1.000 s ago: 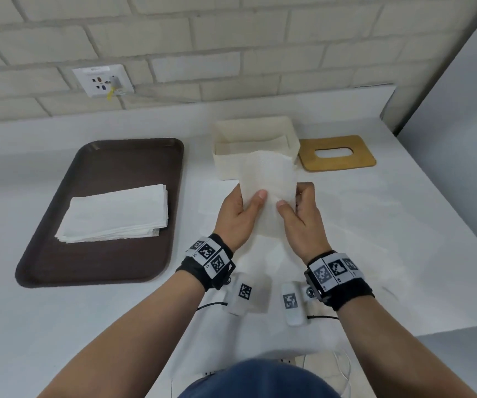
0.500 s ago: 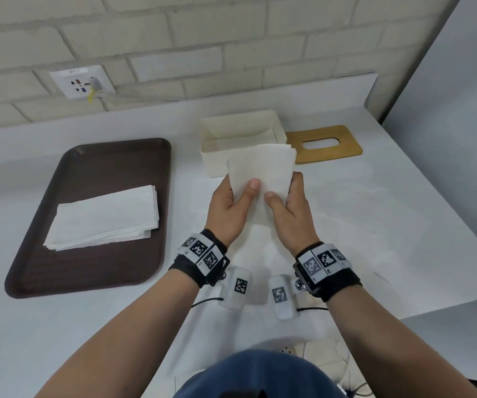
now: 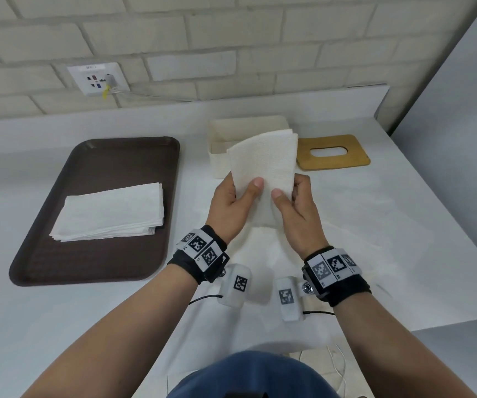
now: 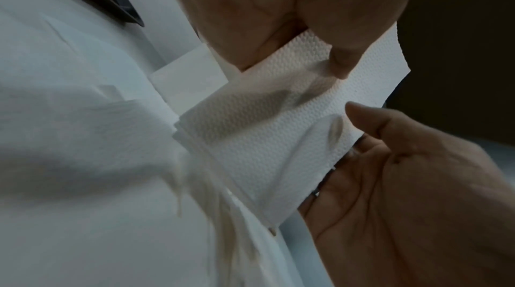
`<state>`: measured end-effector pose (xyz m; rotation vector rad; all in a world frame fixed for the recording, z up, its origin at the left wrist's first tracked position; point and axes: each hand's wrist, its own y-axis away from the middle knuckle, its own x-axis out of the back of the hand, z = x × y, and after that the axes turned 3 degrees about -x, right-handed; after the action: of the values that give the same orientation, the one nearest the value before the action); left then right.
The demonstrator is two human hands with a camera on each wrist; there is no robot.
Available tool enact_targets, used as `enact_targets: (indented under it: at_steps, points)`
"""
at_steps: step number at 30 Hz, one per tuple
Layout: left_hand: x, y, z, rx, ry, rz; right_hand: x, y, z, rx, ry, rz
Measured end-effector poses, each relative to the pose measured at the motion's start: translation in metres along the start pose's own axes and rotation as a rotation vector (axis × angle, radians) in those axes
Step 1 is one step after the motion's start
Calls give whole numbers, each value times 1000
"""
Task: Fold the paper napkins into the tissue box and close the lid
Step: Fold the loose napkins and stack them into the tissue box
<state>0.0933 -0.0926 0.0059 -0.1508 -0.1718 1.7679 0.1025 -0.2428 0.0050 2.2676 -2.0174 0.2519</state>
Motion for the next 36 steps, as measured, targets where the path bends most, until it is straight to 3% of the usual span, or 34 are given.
enact_targets:
  at_steps: [16, 18, 20, 22, 25, 29, 33, 36]
  points:
    - [-5, 4, -5, -19, -39, -5, -2, -1, 7, 142, 134, 134]
    - [9, -2, -9, -27, -134, 31, 10, -14, -3, 170, 210, 179]
    - [30, -9, -20, 16, -369, 36, 26, -32, -16, 208, 299, 181]
    - [52, -16, -33, 109, -684, -57, 39, -52, -34, 253, 417, 112]
    - [68, -22, -45, 261, -993, -247, 50, -85, -71, 223, 664, -121]
    - [63, -28, -50, 394, -1163, -328, 40, -137, -110, 168, 919, -394]
    - [54, -40, -57, 458, -1230, -299, 12, -190, -122, 213, 1086, -457]
    - [50, -46, -58, 390, -1223, -307, -8, -223, -119, 216, 1239, -500]
